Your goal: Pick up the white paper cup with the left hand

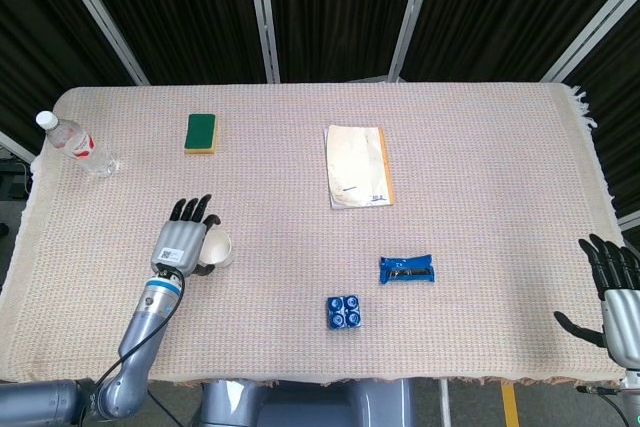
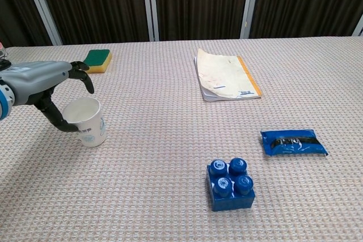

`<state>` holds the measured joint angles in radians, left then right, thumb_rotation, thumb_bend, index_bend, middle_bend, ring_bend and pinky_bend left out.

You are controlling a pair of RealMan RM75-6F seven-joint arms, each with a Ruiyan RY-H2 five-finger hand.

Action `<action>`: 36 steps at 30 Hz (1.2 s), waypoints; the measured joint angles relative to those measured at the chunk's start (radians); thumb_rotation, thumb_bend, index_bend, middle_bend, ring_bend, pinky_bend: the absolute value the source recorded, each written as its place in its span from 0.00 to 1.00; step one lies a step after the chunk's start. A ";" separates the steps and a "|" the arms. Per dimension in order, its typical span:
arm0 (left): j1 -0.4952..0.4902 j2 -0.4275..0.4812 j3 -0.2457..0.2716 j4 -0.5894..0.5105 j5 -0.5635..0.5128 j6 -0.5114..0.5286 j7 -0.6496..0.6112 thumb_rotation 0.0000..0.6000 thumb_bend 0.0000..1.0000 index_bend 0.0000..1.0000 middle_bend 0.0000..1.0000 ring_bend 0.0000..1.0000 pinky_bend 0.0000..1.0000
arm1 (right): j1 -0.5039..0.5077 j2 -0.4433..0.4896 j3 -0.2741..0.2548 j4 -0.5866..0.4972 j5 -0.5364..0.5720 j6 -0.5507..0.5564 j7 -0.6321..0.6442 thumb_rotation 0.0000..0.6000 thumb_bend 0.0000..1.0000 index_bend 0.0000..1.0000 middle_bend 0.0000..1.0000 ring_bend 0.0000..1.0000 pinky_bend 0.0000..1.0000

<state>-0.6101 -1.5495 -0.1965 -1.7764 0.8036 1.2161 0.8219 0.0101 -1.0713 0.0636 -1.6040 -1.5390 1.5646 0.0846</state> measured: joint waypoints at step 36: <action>0.055 -0.013 0.071 0.217 0.162 -0.131 -0.453 1.00 0.14 0.18 0.00 0.00 0.00 | 0.003 0.001 -0.001 -0.003 0.007 -0.011 -0.001 1.00 0.00 0.00 0.00 0.00 0.00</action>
<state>-0.5551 -1.5626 -0.1259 -1.5596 0.9654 1.0854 0.3687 0.0127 -1.0699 0.0624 -1.6068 -1.5321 1.5538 0.0835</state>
